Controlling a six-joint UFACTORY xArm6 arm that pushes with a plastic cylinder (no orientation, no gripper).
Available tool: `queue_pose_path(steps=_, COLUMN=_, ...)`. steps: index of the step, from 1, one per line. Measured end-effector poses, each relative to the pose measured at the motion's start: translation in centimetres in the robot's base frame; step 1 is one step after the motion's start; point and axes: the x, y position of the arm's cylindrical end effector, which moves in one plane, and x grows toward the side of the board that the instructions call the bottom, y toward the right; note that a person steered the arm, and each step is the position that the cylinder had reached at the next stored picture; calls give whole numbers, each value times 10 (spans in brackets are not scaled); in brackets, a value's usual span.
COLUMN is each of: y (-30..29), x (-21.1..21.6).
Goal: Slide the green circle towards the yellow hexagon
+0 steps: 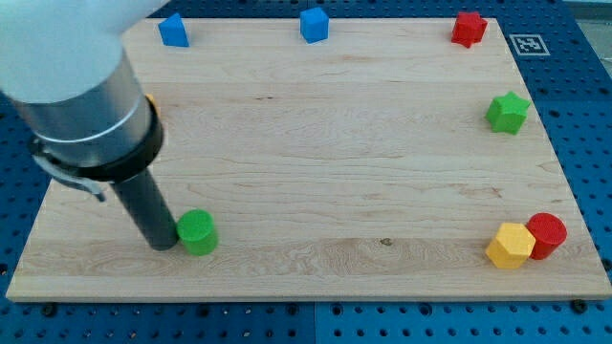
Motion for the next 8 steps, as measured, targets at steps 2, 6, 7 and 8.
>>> queue_pose_path(steps=2, y=58, x=-12)
queue_pose_path(steps=6, y=167, x=-6)
queue_pose_path(steps=7, y=169, x=12)
queue_pose_path(steps=8, y=169, x=14)
